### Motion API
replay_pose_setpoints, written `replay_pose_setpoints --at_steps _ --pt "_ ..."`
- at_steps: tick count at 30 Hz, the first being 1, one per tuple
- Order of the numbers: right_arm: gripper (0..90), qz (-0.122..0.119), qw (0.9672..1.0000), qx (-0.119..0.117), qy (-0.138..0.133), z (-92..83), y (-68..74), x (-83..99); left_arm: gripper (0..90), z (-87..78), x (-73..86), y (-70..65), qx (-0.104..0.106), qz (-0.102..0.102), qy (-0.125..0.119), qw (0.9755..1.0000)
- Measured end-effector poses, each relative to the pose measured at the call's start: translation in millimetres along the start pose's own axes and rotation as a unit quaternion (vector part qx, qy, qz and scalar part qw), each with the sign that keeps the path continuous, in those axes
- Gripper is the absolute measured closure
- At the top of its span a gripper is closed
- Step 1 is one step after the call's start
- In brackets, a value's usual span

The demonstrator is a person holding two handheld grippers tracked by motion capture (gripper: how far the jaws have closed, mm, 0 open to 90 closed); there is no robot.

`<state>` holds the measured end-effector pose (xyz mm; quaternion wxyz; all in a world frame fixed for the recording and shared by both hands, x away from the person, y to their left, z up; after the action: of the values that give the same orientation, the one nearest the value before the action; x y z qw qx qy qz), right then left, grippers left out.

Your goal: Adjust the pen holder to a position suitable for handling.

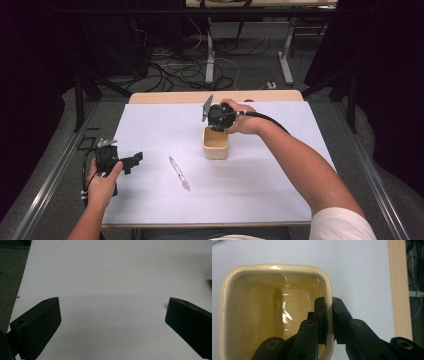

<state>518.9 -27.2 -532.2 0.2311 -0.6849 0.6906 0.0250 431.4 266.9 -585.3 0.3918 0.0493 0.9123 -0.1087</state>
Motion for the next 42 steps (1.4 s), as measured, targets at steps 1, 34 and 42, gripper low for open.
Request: replay_pose_setpoints --at_steps 1,34,42 --pt "83.3 -0.002 1.0000 0.004 -0.004 -0.4 -2.4 -0.3 0.3 0.2 -0.5 -0.7 0.001 -0.006 -0.001 1.0000" --pt "59.4 0.078 0.9958 0.041 -0.026 -6.7 -12.5 -6.5 0.5 1.5 1.0 -2.3 0.003 -0.004 0.003 1.0000" --pt "56.0 0.149 0.9881 0.034 -0.018 -20.1 -0.9 -9.1 0.5 1.6 1.2 -2.3 0.001 -0.001 0.004 1.0000"
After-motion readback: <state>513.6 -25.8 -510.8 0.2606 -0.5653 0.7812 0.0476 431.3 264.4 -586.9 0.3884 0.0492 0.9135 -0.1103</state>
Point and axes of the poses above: each handheld gripper's, and its own axes: z roughly forward along the jaws, x roughly out of its underside, y roughly to its left, the point moved 10 cm from there along z, roughly forward along the jaws, and after that the axes turned 2 degrees about -x, right-handed, at the moved point
